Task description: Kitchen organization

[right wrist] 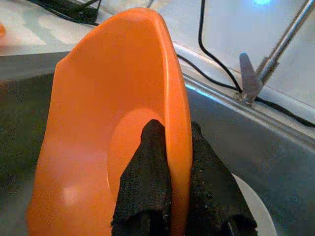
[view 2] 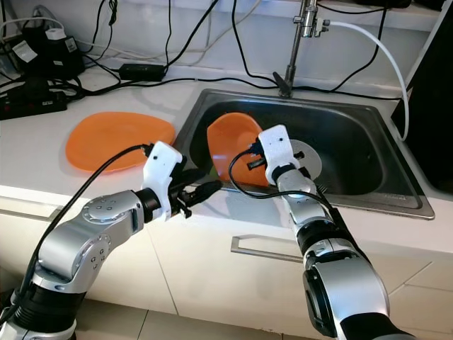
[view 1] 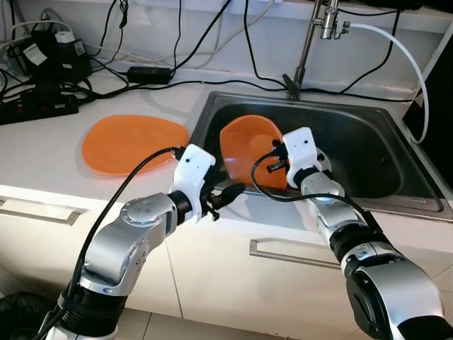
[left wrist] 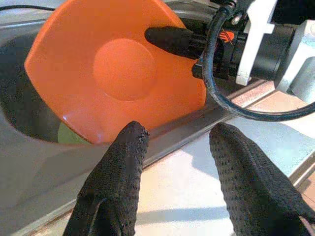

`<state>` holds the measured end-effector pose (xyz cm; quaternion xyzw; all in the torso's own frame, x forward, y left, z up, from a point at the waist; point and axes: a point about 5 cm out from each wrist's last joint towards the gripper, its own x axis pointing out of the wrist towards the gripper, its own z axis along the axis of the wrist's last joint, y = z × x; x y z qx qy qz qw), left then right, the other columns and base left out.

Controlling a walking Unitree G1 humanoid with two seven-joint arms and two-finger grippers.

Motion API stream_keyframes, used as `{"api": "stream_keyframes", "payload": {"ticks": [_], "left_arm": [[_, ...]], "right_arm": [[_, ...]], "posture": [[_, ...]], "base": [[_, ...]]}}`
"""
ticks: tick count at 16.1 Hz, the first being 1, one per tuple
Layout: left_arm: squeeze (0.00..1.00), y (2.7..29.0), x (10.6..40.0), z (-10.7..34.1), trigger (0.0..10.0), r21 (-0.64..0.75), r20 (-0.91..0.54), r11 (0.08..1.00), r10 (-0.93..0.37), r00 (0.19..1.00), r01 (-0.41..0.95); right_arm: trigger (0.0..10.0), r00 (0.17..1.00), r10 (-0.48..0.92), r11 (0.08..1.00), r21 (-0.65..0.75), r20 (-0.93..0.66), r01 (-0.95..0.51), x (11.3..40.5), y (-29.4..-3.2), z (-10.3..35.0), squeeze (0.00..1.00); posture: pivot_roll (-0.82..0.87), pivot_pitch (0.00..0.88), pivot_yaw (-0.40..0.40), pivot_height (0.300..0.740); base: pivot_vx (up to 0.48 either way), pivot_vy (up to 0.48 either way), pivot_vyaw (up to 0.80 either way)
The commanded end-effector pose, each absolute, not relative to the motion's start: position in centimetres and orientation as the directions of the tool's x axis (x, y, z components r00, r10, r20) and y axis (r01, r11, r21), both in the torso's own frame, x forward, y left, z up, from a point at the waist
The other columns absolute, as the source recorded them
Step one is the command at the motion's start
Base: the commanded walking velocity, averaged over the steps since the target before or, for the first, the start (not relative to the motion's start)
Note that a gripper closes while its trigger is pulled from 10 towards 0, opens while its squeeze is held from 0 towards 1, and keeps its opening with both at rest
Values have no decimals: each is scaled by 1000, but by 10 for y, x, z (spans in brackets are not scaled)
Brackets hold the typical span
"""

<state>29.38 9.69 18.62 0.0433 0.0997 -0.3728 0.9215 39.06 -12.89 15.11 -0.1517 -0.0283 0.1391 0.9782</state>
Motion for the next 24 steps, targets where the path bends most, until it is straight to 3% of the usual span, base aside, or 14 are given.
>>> {"api": "stream_keyframes", "payload": {"ticks": [1,11,14,15,16,17,18,24], "left_arm": [[0,95,290,188,10000,17,-217,705,-690,691,709],[0,96,289,186,10000,18,-230,710,-682,694,704],[0,96,288,185,10000,19,-239,708,-682,691,706],[0,97,288,185,10000,20,-241,708,-682,690,706],[0,97,288,185,10000,21,-243,708,-681,691,705],[0,97,287,184,10000,22,-245,708,-680,691,706],[0,97,287,184,10000,23,-248,708,-680,690,706],[0,99,287,184,10000,31,-260,709,-675,691,704]], "right_arm": [[10000,950,306,907,-322,64,-270,394,-124,164,0],[10000,933,357,884,-337,38,-324,390,-111,155,0],[10000,931,362,882,-336,36,-330,389,-110,154,75],[10000,932,362,882,-336,36,-330,390,-110,155,851],[10000,934,356,884,-338,38,-323,390,-112,155,847],[10000,935,353,884,-340,37,-320,390,-112,155,522],[10000,936,351,885,-340,36,-319,390,-112,155,0],[10000,936,349,885,-341,34,-317,390,-113,155,0]], "posture": [[177,0,-9,740],[185,0,-16,740],[187,0,-15,740],[186,0,-15,740],[186,0,-15,740],[186,0,-13,740],[186,0,-13,740],[187,0,-13,740]], "base": [[0,0,0],[0,0,0],[0,0,0],[0,0,0],[0,0,0],[0,0,0],[0,0,0],[0,0,0]]}}
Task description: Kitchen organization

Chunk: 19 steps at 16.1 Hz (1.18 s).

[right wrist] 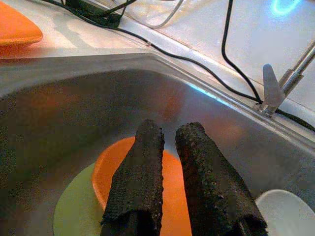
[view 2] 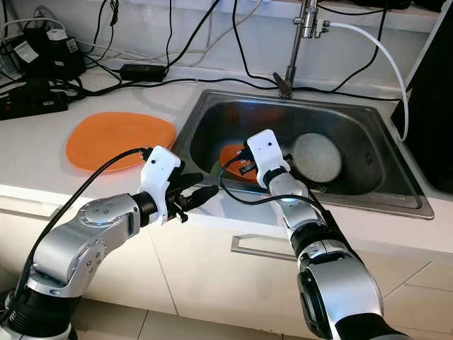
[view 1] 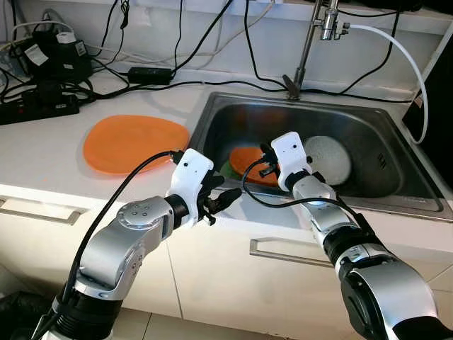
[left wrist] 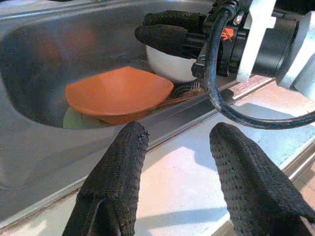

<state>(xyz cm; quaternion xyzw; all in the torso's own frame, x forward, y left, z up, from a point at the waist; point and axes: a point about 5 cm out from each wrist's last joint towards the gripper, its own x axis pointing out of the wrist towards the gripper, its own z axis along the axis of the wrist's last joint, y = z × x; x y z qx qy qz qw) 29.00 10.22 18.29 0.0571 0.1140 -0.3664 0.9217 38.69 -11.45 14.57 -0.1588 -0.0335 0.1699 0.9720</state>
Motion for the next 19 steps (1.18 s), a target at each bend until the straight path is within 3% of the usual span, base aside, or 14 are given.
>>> {"api": "stream_keyframes", "payload": {"ticks": [1,6,8,10,13,15,19], "left_arm": [[0,99,287,184,10000,31,-260,709,-675,691,704],[0,100,289,184,10000,46,-246,728,-655,715,684],[0,112,302,192,10000,167,-172,833,-503,847,528],[0,119,315,205,10000,198,-87,878,-428,900,437],[0,126,322,212,10000,189,-24,920,-345,938,343],[0,146,333,218,10000,163,26,968,-197,980,190],[0,186,334,211,10000,138,21,990,-4,1000,1]], "right_arm": [[10000,936,349,885,-341,34,-317,390,-113,155,0],[10000,938,334,909,-296,90,-295,392,-114,164,0],[10000,941,279,959,-107,193,-263,398,-119,187,0],[10000,924,257,961,26,284,-275,400,-118,208,0],[10000,907,259,942,121,333,-313,399,-113,220,0],[10000,885,288,902,207,367,-379,392,-105,225,0],[10000,881,355,863,252,314,-438,379,-94,202,0]], "posture": [[187,0,-13,740],[186,0,-13,740],[179,0,-12,740],[171,0,-11,740],[160,0,-7,740],[152,0,-5,740],[146,0,-3,740]], "base": [[0,0,0],[0,0,0],[0,0,0],[0,0,0],[0,0,0],[0,0,0],[0,0,0]]}}
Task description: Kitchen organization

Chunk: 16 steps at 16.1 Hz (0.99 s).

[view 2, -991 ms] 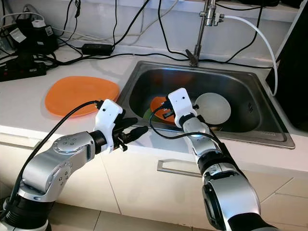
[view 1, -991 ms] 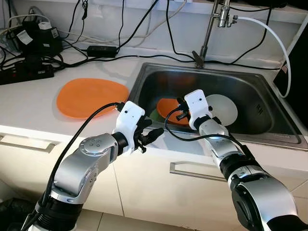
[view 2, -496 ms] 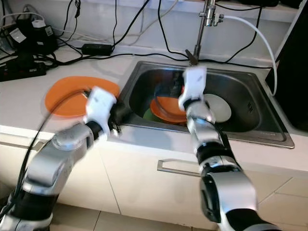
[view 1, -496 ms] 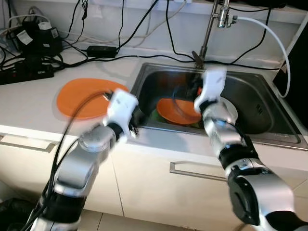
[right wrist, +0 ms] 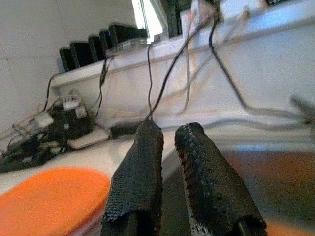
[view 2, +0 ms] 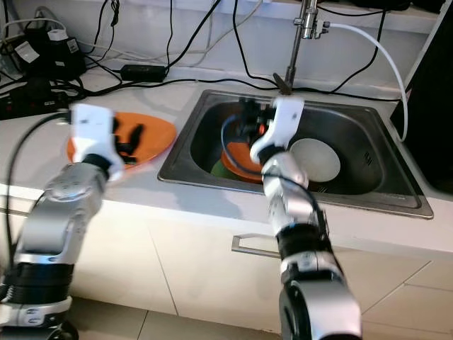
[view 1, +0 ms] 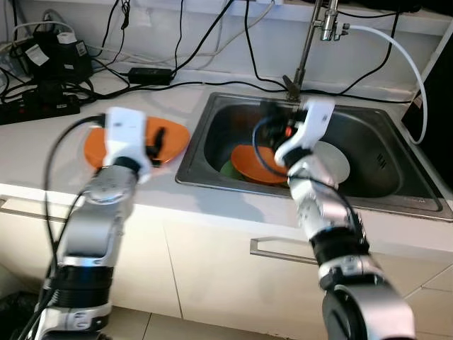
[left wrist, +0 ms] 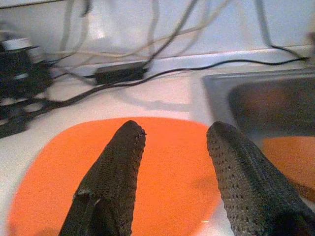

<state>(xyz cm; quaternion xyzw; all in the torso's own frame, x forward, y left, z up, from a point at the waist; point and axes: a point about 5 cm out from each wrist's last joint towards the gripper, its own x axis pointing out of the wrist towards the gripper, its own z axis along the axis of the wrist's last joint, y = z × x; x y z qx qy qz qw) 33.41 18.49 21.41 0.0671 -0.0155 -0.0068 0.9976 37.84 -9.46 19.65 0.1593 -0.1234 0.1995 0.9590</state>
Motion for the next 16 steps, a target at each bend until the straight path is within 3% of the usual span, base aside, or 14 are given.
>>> {"api": "stream_keyframes", "payload": {"ticks": [1,3,4,8,9,10,13,16], "left_arm": [[0,194,333,209,10000,124,20,991,38,999,-40],[8,214,327,204,10000,119,9,986,119,993,-119],[1000,221,323,201,10000,96,-5,986,139,990,-138],[1000,234,314,197,10000,-73,-35,973,216,976,-218],[808,234,311,197,10000,-109,-52,968,220,974,-225],[0,236,307,196,10000,-153,-71,961,221,973,-230],[0,231,299,193,10000,-280,-119,940,166,979,-193],[0,230,297,188,10000,-308,-171,929,160,972,-207]], "right_arm": [[10000,885,364,854,276,291,-441,375,-92,196,0],[10000,892,378,848,294,248,-441,368,-91,185,0],[10000,892,385,847,295,236,-443,366,-91,182,0],[10000,897,389,853,285,211,-437,365,-95,181,0],[10000,898,390,855,282,206,-436,365,-96,181,0],[10000,898,391,856,280,200,-435,364,-97,180,0],[10000,898,398,857,275,188,-437,363,-95,179,0],[10000,892,411,852,269,189,-450,363,-92,179,0]], "posture": [[149,0,-4,740],[150,0,-5,740],[152,0,-8,740],[149,0,-9,740],[153,0,-10,740],[156,0,-10,740],[161,0,-10,740],[164,0,-10,740]], "base": [[0,0,0],[0,0,0],[0,0,0],[0,0,0],[0,0,0],[0,0,0],[0,0,0],[0,0,0]]}}
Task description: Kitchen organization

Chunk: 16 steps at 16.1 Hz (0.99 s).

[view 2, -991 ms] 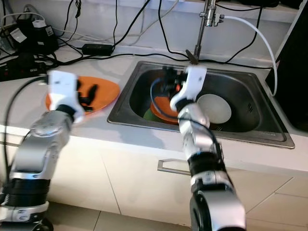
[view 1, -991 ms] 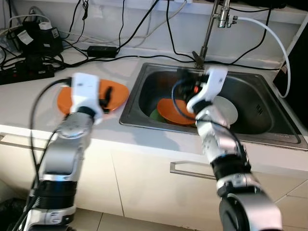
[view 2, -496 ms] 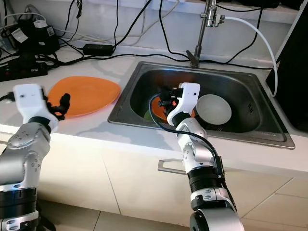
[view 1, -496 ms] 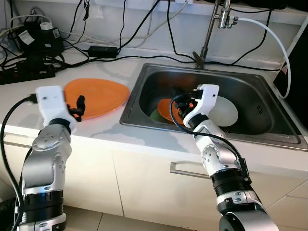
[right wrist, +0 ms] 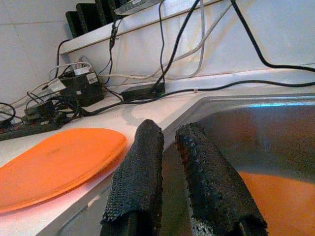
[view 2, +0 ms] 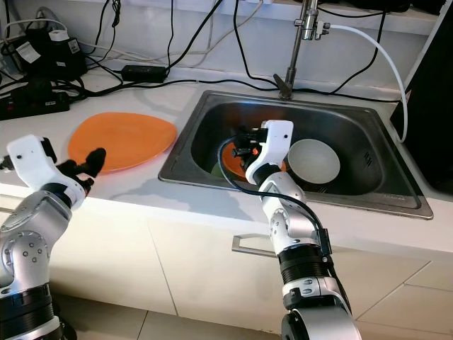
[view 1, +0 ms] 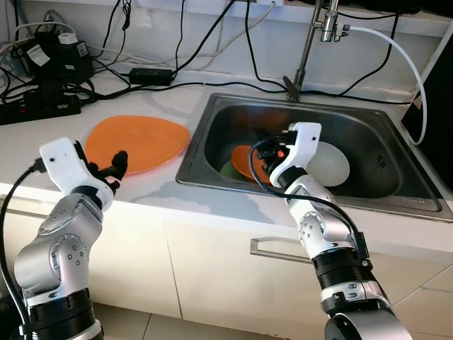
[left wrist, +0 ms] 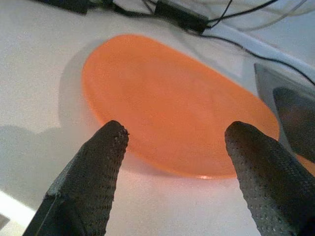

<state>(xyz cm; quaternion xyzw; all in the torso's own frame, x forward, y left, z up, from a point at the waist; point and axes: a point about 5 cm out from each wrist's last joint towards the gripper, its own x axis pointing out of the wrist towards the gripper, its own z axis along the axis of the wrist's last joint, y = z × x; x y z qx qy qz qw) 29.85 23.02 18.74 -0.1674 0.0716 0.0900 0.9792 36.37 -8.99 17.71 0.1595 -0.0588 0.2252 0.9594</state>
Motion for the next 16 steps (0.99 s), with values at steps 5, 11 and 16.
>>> {"api": "stream_keyframes", "payload": {"ticks": [5,11,16], "left_arm": [[0,239,286,192,10000,-310,-230,904,228,946,-293],[0,231,291,186,10000,-378,-273,884,177,946,-275],[0,218,307,188,10000,-429,-252,875,125,960,-226]], "right_arm": [[10000,905,389,863,276,174,-424,363,-98,176,0],[10000,907,383,865,276,176,-419,365,-98,179,0],[10000,917,357,878,271,175,-394,366,-105,180,0]], "posture": [[176,3,-11,740],[170,17,-21,740],[155,17,-24,740]], "base": [[0,0,0],[0,0,0],[0,0,0]]}}
